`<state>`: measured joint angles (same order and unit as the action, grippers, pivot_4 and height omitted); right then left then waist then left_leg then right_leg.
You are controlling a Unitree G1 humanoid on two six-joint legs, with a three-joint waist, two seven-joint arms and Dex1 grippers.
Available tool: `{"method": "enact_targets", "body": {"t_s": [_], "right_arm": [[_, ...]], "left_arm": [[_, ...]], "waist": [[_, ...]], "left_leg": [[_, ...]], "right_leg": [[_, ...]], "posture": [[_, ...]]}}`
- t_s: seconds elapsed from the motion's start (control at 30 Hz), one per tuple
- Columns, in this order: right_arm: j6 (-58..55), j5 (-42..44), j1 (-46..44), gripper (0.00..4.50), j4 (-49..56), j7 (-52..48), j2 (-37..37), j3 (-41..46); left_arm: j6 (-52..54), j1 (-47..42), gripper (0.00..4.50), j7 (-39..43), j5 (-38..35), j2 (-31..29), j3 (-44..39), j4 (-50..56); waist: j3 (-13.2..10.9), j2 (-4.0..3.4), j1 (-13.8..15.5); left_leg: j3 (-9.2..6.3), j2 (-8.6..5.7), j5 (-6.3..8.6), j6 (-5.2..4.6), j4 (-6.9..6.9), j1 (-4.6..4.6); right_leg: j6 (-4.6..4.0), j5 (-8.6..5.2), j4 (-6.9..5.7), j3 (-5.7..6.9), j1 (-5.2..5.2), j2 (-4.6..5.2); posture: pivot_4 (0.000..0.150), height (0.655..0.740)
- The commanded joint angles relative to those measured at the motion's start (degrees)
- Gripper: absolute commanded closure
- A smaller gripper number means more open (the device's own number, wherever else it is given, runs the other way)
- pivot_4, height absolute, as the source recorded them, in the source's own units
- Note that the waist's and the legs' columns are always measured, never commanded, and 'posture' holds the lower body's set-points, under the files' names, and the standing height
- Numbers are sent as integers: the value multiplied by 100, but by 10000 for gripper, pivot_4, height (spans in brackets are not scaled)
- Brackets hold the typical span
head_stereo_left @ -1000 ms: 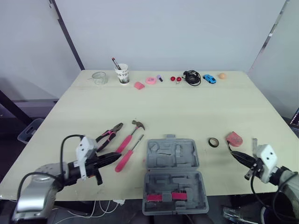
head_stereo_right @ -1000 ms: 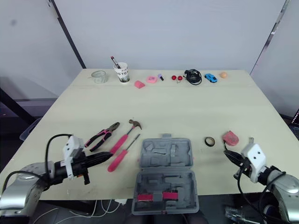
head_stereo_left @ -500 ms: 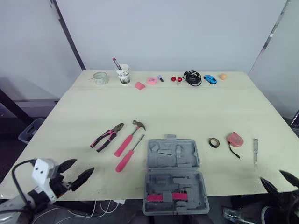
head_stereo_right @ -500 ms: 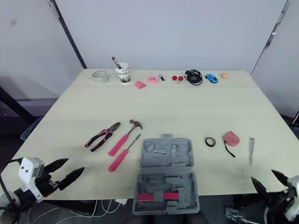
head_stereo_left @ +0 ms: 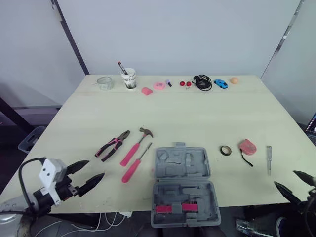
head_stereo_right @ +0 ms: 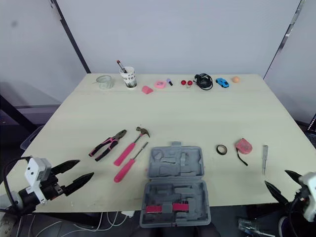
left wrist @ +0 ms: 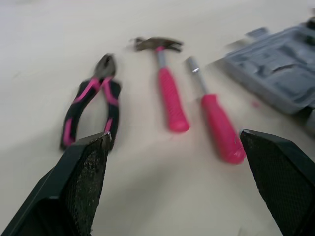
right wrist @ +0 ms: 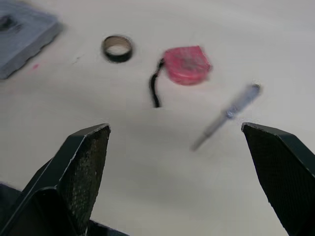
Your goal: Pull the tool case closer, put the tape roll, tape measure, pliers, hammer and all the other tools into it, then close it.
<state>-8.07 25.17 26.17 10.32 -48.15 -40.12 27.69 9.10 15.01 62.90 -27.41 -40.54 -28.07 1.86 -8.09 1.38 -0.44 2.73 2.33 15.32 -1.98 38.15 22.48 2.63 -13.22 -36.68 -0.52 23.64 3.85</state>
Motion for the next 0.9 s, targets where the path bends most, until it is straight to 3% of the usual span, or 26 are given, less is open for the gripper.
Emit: {"method": "enact_targets", "body": {"t_s": [0.03, 0.2, 0.47, 0.7, 0.9], "right_arm": [[-526, -74, -566, 0, 303, -222, -589, -352], [-925, -652, -1763, 0, 196, -659, -1488, -1419], [-1578, -1601, -3947, 0, -160, -1676, -2142, -3396], [-974, -2879, -5542, 0, -1398, -2407, -1765, -4921], [-371, -3492, -6234, 0, -2247, -2640, -1316, -5436]], "left_arm": [[-92, -289, 520, 364, -274, -168, 136, 261], [-52, -713, 520, 756, -382, -370, 560, 660], [507, -1511, 520, 989, -687, -586, 1307, 1315], [995, -2057, 520, 856, -924, -486, 1750, 1622], [1054, -2143, 520, 800, -968, -448, 1898, 1736]], "waist": [[-2, 0, -13], [-5, 4, 12], [-27, -4, 18], [-29, -3, -3], [-30, -2, -26]], "left_leg": [[1, 0, 0, 0, 0, 1], [-3, -7, -1, -2, 8, 8], [-5, -7, -2, -3, 17, 14], [-2, -18, -2, -3, 16, 20], [2, -17, -2, -3, 17, 20]], "right_leg": [[0, 0, 0, -1, -1, -3], [1, 1, 0, 0, -3, -12], [3, 2, 3, 2, -2, -18], [4, 2, 8, 3, -1, -28], [4, 3, 5, 2, -1, -37]], "posture": [[1500, 7400], [1500, 7400], [1500, 7400], [1500, 7400], [1500, 7400]]}}
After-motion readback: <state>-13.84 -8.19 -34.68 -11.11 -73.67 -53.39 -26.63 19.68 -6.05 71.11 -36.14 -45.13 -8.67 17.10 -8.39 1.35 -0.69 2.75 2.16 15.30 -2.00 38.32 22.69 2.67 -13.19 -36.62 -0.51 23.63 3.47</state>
